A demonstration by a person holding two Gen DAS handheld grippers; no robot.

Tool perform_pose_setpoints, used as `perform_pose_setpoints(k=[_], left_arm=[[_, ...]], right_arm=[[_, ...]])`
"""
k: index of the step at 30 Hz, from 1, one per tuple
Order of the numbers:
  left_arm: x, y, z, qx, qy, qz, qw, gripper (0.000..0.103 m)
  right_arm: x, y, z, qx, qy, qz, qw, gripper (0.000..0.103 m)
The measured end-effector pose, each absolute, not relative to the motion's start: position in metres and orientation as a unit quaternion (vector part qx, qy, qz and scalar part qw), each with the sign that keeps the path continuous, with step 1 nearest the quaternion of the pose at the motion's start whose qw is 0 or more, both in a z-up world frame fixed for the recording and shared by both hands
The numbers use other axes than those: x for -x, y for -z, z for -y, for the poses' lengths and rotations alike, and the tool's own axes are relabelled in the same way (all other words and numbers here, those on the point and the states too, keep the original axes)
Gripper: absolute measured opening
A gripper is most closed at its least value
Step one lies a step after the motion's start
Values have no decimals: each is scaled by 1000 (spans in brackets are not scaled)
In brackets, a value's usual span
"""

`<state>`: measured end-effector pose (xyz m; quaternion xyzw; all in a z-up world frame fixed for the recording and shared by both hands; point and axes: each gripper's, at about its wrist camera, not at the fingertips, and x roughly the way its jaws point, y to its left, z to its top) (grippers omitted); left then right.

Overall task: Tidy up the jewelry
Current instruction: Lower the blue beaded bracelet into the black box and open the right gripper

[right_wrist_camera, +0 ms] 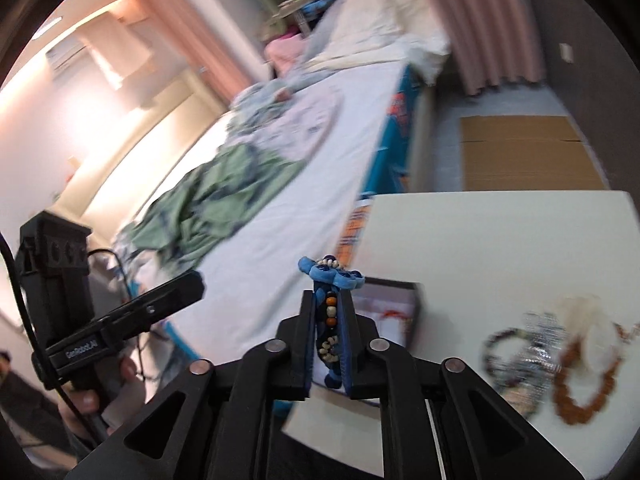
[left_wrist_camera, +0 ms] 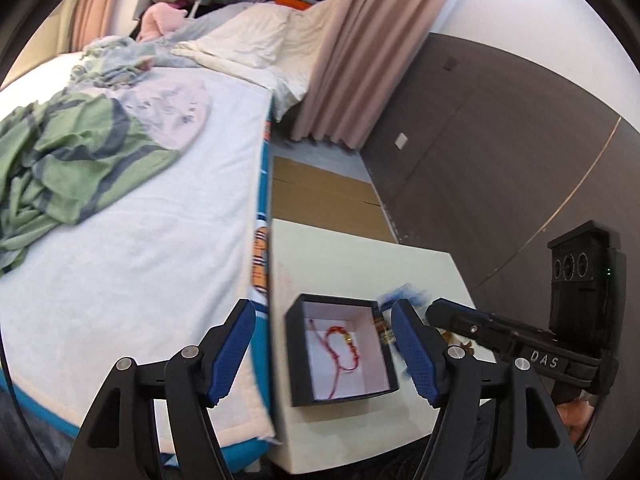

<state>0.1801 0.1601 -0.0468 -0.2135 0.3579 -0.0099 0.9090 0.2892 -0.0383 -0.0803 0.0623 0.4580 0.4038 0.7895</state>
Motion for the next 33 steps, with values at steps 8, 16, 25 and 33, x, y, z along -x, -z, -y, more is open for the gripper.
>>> perform_pose_setpoints(k=[8,16,25,33], left_arm=[[-165,36,-149,205,10,-342,917,90],[-164,24,-104,182,55,-336,922,90],[-173,24,-62,172,80,-365,911,90],[-187,16,-26,151,93,-370,912,90]], right_arm=[[-270,65,76,-63,-355,-435,825,76],[-250,47,148,-81,-291,-425,853,76],[-235,21,193,-85,-248,-415,871,85],[-242,14,229,-102,-210,-429,873,85]])
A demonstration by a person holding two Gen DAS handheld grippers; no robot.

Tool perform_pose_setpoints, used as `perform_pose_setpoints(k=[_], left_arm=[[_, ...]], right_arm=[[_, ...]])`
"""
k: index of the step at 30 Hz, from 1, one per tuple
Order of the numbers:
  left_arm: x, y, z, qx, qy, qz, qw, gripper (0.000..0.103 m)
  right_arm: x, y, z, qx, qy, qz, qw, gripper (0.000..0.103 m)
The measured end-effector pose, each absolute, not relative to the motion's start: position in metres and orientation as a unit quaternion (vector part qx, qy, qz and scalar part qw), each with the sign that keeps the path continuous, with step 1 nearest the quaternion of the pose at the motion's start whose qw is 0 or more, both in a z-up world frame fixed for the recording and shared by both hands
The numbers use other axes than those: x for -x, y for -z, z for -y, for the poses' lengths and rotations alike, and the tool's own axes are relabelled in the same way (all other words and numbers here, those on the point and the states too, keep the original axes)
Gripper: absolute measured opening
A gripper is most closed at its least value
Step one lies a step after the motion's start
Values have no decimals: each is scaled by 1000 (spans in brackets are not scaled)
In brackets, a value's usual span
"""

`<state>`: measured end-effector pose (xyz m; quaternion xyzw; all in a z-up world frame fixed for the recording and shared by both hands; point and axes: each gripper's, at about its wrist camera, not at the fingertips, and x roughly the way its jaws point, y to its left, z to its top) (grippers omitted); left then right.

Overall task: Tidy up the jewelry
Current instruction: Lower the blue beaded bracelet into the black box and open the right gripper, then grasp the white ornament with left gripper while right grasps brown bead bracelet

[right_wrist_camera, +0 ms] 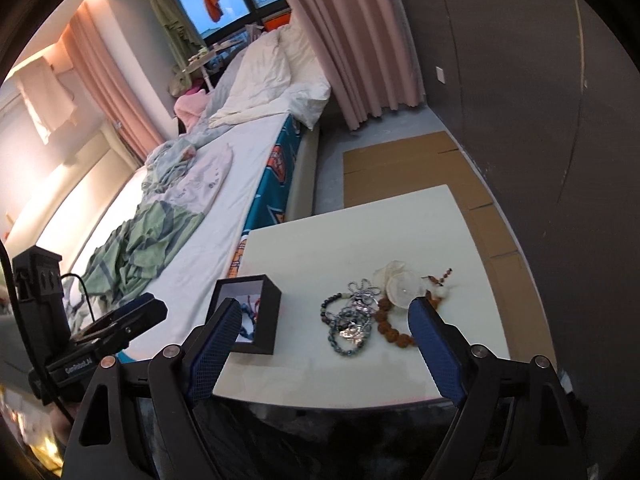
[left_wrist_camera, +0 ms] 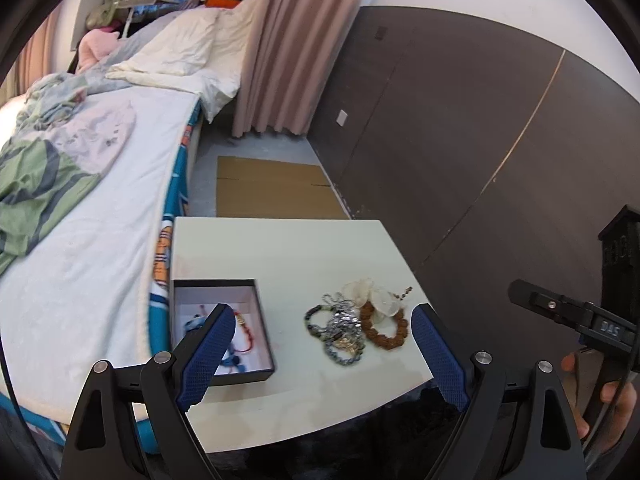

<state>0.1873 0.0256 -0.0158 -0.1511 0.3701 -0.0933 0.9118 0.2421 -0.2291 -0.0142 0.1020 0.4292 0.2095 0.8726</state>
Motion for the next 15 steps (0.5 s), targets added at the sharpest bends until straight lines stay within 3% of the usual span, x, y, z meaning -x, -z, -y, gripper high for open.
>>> perform_pose_setpoints(k=[15], left_arm=[[-250,21,53,74,121,-422,895,90]], right_arm=[[-276,77,289,-191,-181,-456,850,85]])
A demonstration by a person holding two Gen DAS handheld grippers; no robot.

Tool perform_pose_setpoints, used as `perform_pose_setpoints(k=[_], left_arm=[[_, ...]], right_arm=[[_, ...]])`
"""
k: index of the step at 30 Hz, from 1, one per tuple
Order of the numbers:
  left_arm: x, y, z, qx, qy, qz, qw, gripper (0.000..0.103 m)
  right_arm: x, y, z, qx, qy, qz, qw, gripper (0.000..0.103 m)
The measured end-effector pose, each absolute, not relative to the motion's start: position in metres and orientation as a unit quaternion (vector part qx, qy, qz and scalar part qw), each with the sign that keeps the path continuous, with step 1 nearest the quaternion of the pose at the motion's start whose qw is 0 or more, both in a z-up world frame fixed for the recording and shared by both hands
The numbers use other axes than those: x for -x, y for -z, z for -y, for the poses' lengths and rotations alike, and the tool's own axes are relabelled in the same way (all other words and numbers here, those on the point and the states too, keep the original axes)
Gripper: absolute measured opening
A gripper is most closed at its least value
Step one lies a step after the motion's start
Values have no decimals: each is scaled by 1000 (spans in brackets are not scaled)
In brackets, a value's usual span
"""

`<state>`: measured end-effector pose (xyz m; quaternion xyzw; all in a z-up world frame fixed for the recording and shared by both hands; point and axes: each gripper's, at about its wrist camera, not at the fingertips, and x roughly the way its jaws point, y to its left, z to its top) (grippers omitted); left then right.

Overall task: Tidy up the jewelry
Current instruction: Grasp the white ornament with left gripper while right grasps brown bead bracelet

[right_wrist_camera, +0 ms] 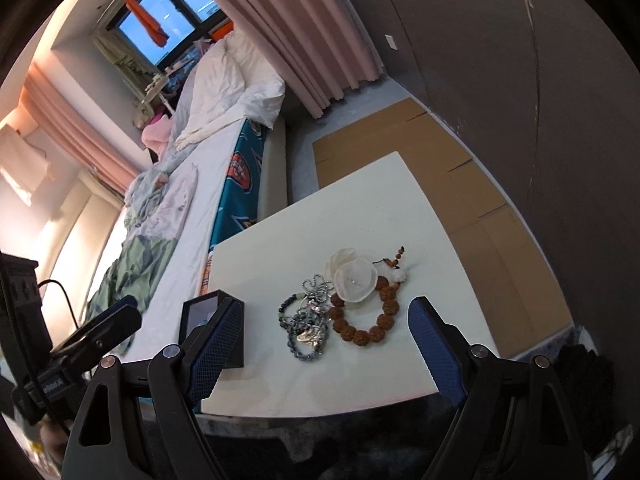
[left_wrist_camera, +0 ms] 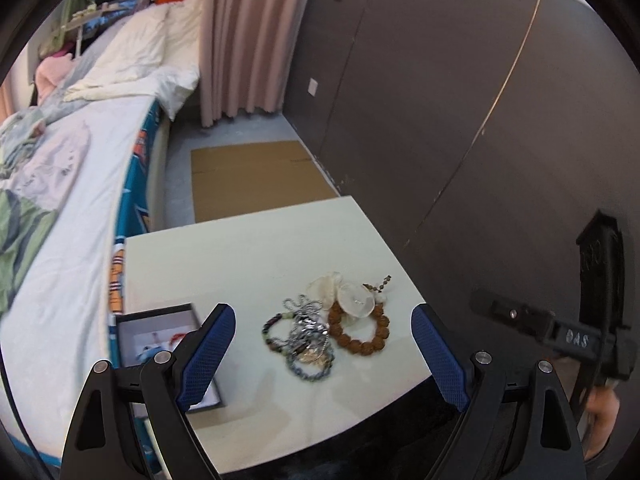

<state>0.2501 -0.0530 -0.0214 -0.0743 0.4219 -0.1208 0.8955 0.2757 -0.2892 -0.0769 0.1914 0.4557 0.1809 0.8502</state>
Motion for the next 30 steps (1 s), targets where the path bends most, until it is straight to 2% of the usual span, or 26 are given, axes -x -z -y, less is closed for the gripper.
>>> perform_pose_setpoints(k=[6,12,22,25,26,27,28,29,30], left_arm=[[-281,50,78,67,123,-448,883,87],[-313,88,96,63,132,-479,866,76],[-359,140,121,62,142,-515,843,68],[-370,155,126,62,143,-523,838,60],[-373,160,128,62,144,-528,834,52],[-375,164,127,62,143,-533,832,35],[-377,169,127,63,142,-539,828,22],[-378,172,125,69,137,-544,825,1],[-377,172,122,75,129,-543,827,1]], right_arm=[[-287,105,302,-200,-164,-465,846,85],[-306,134,321,-203,-128,-479,844,85],[-328,160,335,-217,-104,-502,831,85],[-330,162,335,-208,-96,-504,833,85],[-332,164,335,-208,-94,-507,831,85],[-333,167,336,-210,-93,-511,828,85],[-334,168,336,-211,-93,-514,826,85],[-335,170,336,-211,-92,-517,824,85],[-336,172,336,-211,-90,-518,824,85]])
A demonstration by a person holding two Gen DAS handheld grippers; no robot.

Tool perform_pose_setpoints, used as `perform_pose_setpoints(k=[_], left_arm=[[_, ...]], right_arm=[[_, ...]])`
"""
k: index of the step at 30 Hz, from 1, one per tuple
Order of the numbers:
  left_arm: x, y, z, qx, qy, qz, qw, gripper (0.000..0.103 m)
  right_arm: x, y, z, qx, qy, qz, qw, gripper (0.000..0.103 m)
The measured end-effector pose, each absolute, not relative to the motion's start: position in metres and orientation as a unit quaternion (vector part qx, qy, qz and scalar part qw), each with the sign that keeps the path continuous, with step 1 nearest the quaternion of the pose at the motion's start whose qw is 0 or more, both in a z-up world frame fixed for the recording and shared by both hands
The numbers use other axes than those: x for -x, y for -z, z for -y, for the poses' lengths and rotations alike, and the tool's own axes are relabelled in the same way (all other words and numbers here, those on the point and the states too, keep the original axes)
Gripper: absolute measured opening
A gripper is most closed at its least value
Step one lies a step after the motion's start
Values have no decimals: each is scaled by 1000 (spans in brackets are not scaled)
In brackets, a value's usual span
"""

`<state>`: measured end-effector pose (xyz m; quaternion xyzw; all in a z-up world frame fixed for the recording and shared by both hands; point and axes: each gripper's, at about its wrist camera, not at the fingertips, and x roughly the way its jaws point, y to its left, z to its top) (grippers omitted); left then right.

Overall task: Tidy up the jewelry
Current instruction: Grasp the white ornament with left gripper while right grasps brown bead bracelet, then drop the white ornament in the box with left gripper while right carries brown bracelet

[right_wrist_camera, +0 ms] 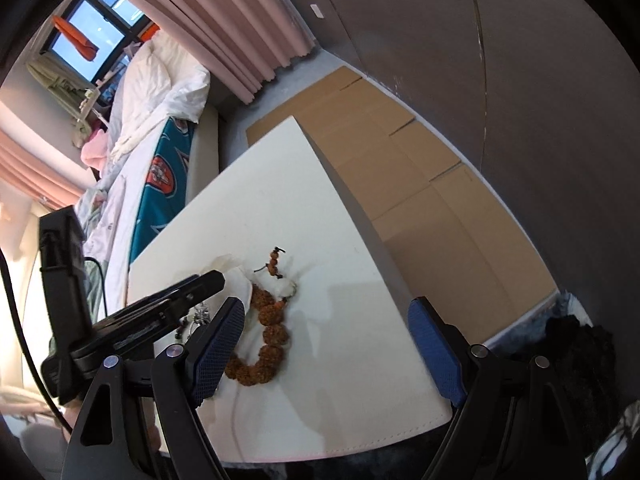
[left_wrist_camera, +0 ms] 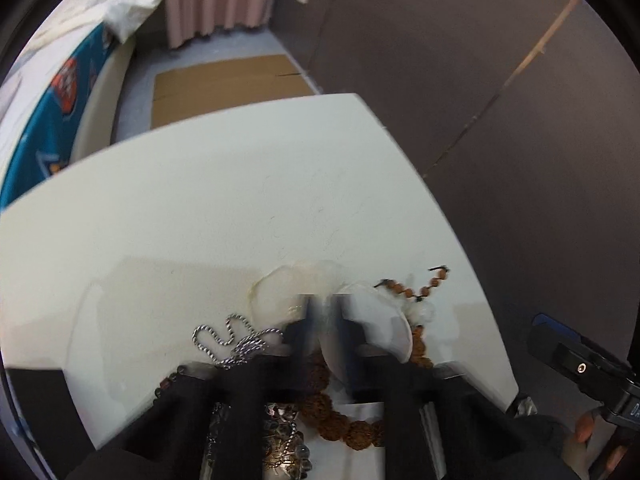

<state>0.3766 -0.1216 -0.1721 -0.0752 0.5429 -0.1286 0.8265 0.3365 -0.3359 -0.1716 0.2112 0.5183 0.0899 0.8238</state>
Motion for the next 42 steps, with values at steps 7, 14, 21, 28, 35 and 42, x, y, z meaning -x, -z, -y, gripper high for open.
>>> perform_pose_setpoints(k=[7,14,21,28,35,42], left_arm=[[-356,142,106,93,127,-509,846,1],[-336,122,96,94,117,-492,858,1],[-303,99,66,112,93,-475,868,1],[-275,80,43,90,65,-465,878,1],[-259,65,11,110,59,-449,885,1],[-247,47,-18,115,58,-426,896,1]], right_arm=[[-340,175,313,-183,-112,-528,821,77],[-341,186,274,-117,-133,-553,814,59],[-344,201,248,-58,-106,-575,809,44],[-339,200,228,-2,-75,-559,826,20],[-329,173,230,-18,-76,-529,845,19],[-313,130,212,-23,-94,-482,871,19]])
